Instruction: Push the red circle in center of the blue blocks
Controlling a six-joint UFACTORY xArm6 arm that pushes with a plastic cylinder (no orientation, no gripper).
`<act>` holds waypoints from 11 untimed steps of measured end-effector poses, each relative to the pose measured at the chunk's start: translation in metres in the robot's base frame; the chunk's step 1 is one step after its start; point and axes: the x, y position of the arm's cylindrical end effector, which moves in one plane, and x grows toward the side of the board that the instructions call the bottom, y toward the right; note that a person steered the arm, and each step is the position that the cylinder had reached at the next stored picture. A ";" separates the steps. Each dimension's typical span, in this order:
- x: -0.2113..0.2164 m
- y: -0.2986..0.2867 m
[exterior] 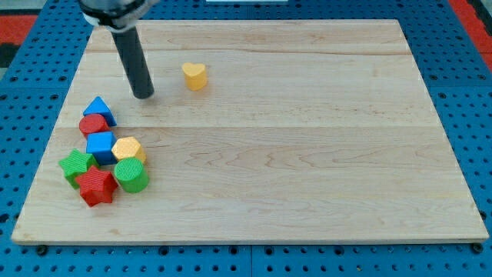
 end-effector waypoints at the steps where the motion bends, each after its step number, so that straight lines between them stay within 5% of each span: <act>1: -0.001 -0.056; 4: 0.072 -0.074; 11: 0.111 -0.038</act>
